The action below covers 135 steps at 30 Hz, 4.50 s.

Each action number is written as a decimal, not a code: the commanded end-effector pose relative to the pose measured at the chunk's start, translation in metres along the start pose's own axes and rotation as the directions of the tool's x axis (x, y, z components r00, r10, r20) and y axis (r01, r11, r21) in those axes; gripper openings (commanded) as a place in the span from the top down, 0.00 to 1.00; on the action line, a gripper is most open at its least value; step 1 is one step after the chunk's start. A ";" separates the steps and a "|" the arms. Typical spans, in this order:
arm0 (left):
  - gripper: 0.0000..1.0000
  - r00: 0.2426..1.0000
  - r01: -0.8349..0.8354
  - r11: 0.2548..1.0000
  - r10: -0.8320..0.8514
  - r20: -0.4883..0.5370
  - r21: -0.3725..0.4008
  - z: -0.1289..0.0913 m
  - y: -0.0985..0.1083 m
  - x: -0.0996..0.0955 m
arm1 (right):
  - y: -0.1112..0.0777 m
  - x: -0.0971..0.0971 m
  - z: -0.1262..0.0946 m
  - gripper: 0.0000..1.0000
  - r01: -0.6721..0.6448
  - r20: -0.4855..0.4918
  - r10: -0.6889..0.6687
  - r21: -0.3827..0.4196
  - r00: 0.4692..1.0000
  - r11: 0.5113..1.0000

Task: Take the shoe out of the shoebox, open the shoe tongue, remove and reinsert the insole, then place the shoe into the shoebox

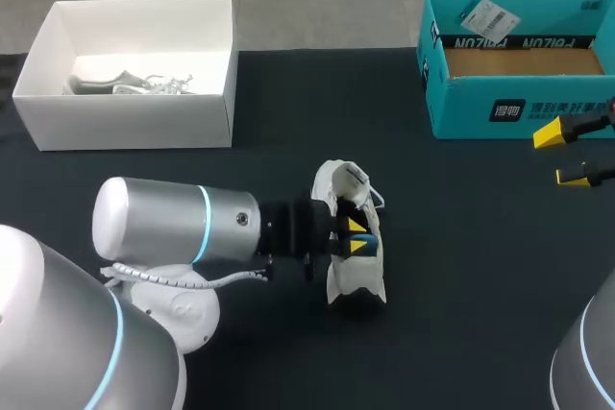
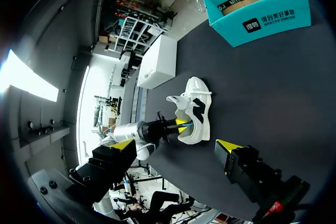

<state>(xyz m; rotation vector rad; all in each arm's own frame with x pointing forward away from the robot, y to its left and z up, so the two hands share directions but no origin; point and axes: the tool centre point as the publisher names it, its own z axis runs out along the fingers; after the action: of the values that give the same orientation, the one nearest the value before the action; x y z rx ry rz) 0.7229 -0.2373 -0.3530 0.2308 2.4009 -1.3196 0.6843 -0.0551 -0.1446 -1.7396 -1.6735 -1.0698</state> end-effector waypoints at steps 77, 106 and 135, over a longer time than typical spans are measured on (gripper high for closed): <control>1.00 0.489 -0.671 0.709 0.642 -0.591 0.217 -0.085 -0.074 -0.044 | -0.001 0.000 0.000 0.00 -0.002 0.002 0.002 -0.002 1.000 1.000; 1.00 0.199 -0.708 0.604 0.668 -0.717 0.366 -0.056 -0.056 -0.045 | -0.001 0.000 0.000 0.00 -0.002 0.002 0.002 -0.002 1.000 1.000; 1.00 0.100 -0.747 0.536 0.675 -0.731 0.394 -0.023 -0.024 -0.014 | -0.001 0.000 0.000 0.00 -0.002 0.002 0.002 -0.002 1.000 1.000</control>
<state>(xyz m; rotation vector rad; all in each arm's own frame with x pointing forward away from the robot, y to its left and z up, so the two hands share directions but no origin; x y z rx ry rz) 0.7245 -0.2324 -0.3059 2.2111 2.2673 -0.5573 0.6843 -0.0551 -0.1446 -1.7397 -1.6734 -1.0697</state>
